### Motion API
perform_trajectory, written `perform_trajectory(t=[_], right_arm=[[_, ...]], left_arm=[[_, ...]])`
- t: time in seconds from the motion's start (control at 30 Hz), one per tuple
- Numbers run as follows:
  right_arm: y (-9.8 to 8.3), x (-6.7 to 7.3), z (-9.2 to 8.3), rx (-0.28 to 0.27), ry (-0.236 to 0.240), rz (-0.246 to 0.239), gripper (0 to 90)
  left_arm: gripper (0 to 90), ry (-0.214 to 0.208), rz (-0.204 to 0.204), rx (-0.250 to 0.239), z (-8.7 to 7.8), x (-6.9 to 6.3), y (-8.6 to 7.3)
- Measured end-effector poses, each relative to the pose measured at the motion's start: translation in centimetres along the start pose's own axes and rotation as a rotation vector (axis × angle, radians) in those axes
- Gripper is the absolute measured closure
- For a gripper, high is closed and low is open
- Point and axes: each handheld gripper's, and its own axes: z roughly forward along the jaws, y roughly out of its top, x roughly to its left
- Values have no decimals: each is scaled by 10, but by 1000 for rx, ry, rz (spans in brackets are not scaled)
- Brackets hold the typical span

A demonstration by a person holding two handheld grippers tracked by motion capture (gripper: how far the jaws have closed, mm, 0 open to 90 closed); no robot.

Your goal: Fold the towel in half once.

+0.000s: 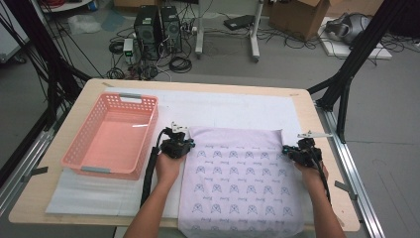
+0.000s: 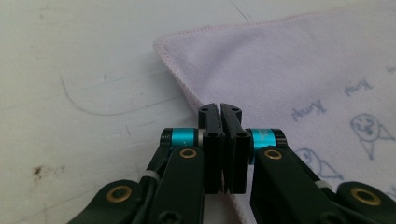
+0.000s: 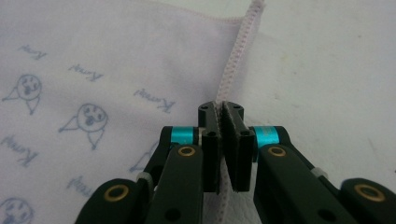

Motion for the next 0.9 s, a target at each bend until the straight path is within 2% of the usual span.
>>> perform_trajectory(t=[0.07, 0.13, 0.2, 0.23, 0.33, 0.4, 0.47, 0.53, 0.63, 0.7, 0.9], right_arm=[[2, -1, 0, 7, 9, -1, 873], [3, -2, -1, -12, -1, -2, 876], [7, -3, -1, -34, -16, -27, 878], [10, -2, -2, -42, -26, -40, 879], [21, -3, -5, -96, -66, -49, 879], [28, -7, -9, -149, -35, 4, 879], [31, -6, -12, -176, -15, 25, 878], [30, -5, -14, -173, -7, 7, 878], [27, -7, -18, -179, 37, 29, 877], [25, -6, -22, -179, 56, 37, 876], [18, -4, -37, -188, 94, 22, 875]], left_arm=[[879, 18, -36, -23, -2, 4, 2], [880, 14, -69, -57, -5, 7, 5], [880, 23, -44, -55, -9, 8, 13], [880, 35, -36, -75, -11, 8, 18], [884, 50, -54, -106, -17, 12, 34], [884, 49, -72, -135, -21, 14, 40], [884, 44, -60, -132, -22, 15, 40], [884, 33, -39, -122, -25, 14, 38], [883, 10, -56, -133, -29, 15, 34], [883, -5, -40, -117, -33, 14, 33], [881, -69, -20, -134, -47, 5, 34]])
